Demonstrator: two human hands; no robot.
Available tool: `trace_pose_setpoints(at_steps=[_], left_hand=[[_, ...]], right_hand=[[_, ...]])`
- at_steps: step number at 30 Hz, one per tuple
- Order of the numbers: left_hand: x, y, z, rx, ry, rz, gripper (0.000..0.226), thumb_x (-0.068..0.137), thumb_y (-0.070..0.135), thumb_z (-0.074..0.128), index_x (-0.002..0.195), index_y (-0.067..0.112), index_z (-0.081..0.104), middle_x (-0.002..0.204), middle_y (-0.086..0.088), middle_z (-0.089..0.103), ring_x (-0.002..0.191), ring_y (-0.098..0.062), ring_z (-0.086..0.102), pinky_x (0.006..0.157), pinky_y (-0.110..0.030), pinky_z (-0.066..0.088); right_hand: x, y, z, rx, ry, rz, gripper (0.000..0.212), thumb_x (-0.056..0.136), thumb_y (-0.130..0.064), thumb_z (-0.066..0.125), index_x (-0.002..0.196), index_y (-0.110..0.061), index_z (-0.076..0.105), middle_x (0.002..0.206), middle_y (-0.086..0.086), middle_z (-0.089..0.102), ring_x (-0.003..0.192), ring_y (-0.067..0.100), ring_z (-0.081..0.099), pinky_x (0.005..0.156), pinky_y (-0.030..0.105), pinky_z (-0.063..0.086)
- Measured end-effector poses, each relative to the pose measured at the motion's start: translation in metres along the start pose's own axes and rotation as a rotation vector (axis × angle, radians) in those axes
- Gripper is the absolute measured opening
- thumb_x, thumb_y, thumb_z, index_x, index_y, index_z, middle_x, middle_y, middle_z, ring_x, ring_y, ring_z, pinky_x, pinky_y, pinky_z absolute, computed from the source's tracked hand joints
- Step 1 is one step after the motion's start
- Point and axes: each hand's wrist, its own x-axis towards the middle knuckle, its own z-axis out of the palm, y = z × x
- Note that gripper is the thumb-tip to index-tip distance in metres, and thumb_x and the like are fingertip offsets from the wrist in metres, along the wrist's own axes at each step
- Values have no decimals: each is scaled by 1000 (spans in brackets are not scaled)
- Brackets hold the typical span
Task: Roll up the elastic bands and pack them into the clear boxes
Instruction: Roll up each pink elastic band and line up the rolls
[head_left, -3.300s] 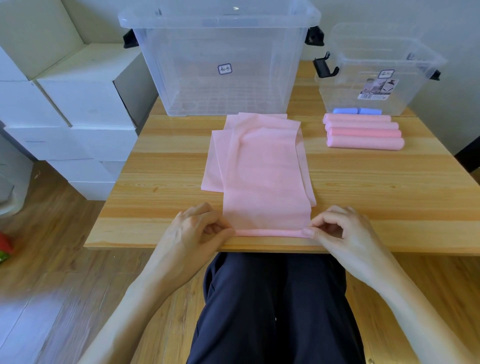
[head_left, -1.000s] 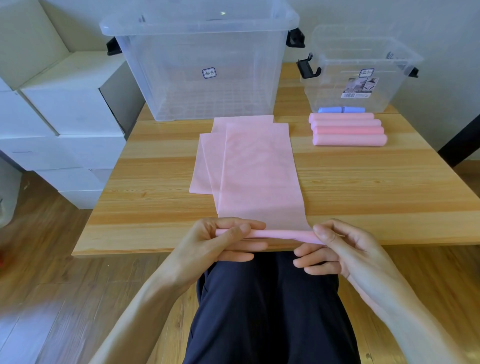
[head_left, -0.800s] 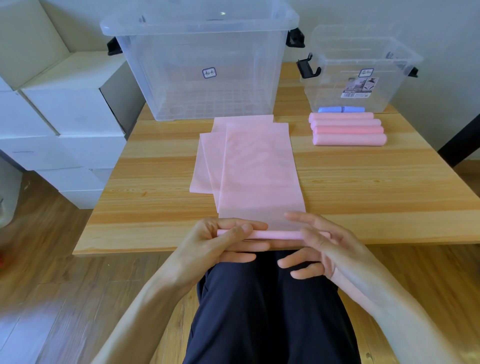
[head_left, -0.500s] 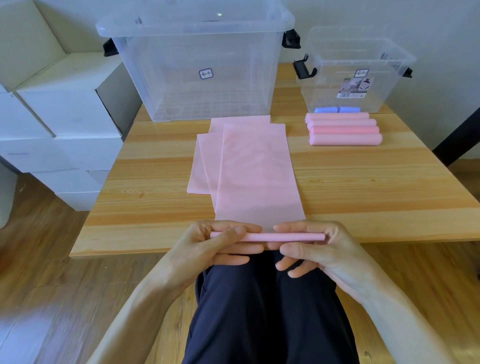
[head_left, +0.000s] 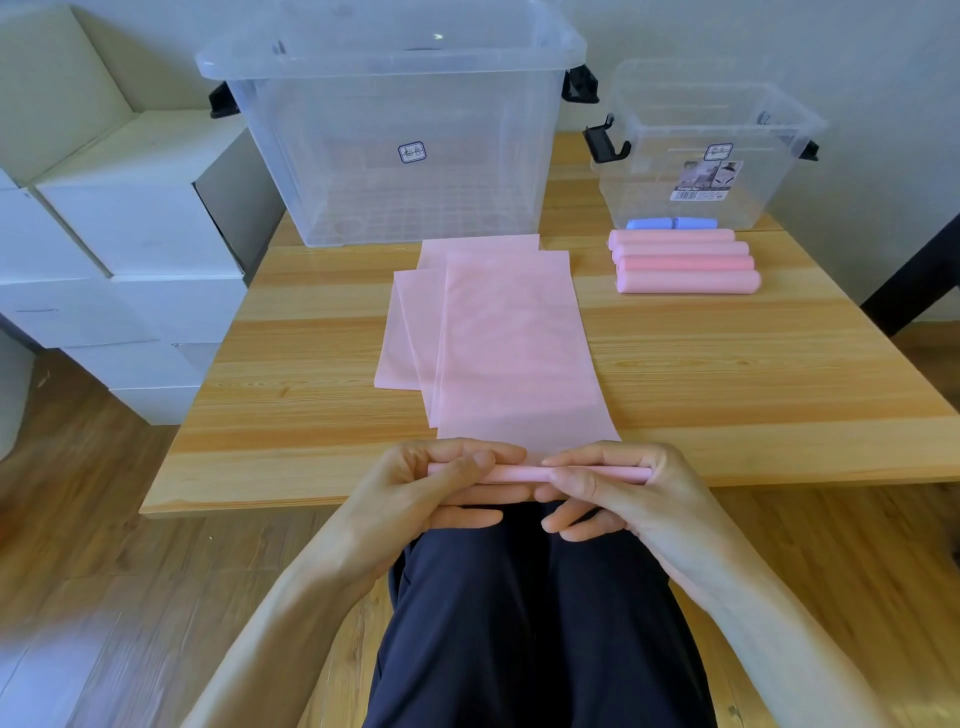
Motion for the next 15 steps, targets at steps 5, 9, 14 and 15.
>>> trace_pose_setpoints(at_steps=[5, 9, 14, 15], left_hand=[[2, 0, 2, 11, 6, 29, 31, 86, 21, 62, 114, 10, 71, 108, -9, 76, 107, -19, 71, 83, -22, 57], [4, -2, 6, 21, 90, 39, 27, 86, 20, 62, 108, 10, 73, 101, -9, 77, 101, -17, 73, 76, -19, 56], [4, -3, 6, 22, 122, 35, 28, 84, 23, 66, 107, 11, 75, 99, -9, 77, 100, -17, 73, 78, -19, 57], [4, -3, 5, 9, 117, 32, 28, 82, 22, 67, 106, 10, 75, 100, -10, 77, 100, -18, 73, 78, -19, 57]], right_hand=[[1, -3, -1, -35, 23, 2, 20, 86, -21, 69, 97, -7, 79, 90, 13, 76, 77, 31, 75, 64, 29, 60], [4, 1, 2, -10, 43, -8, 19, 85, -20, 69, 97, -9, 79, 93, 11, 77, 80, 28, 75, 66, 29, 60], [5, 3, 4, 53, 79, -9, 19, 81, -18, 70, 94, -7, 77, 90, 14, 77, 79, 29, 75, 63, 25, 59], [5, 2, 4, 44, 67, -10, 20, 81, -20, 70, 94, -6, 77, 91, 13, 77, 79, 28, 75, 64, 26, 59]])
